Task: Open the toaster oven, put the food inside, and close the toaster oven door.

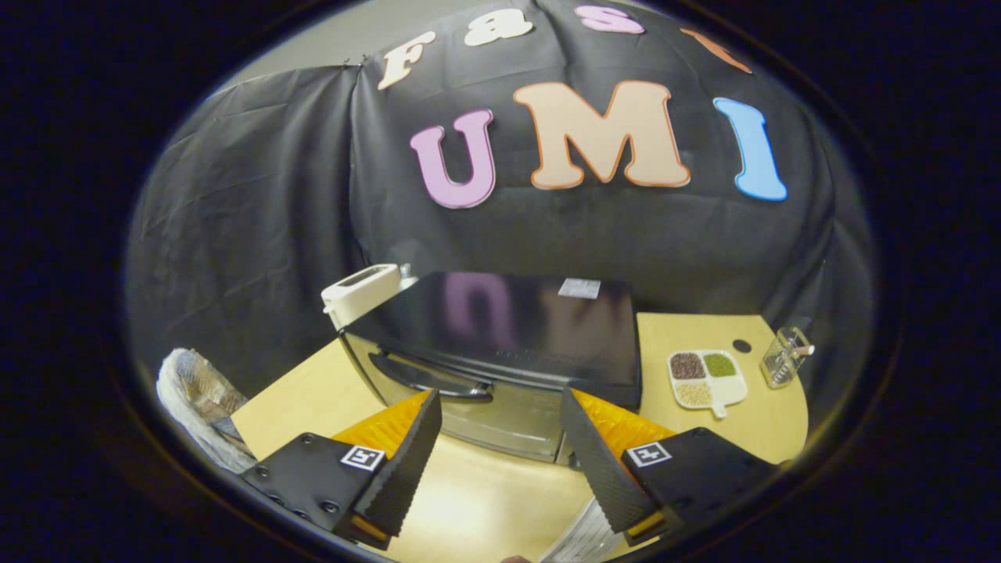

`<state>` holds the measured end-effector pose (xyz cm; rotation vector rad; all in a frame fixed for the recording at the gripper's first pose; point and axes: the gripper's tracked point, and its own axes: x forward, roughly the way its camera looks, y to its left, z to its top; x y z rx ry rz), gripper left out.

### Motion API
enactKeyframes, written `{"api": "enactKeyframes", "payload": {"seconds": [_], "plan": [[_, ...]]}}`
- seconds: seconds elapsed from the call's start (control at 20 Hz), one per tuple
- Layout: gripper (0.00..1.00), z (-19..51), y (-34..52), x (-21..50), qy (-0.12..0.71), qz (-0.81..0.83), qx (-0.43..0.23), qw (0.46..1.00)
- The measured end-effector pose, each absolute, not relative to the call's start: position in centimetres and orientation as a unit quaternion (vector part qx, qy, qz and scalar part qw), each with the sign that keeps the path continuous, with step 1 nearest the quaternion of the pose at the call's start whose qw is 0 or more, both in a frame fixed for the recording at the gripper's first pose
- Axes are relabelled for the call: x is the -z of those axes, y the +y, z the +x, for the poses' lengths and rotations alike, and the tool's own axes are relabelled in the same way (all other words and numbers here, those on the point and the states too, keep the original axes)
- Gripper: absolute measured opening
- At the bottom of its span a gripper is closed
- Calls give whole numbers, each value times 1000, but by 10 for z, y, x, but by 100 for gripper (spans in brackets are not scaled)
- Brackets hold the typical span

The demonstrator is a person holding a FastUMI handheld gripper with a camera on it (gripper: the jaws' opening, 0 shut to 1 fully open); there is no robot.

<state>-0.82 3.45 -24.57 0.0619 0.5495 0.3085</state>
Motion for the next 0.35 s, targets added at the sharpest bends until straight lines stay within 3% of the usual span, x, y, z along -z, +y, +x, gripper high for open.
{"api": "enactKeyframes", "payload": {"seconds": [0.35], "plan": [[96, 45, -28, 117, 138, 5, -86, 987]]}}
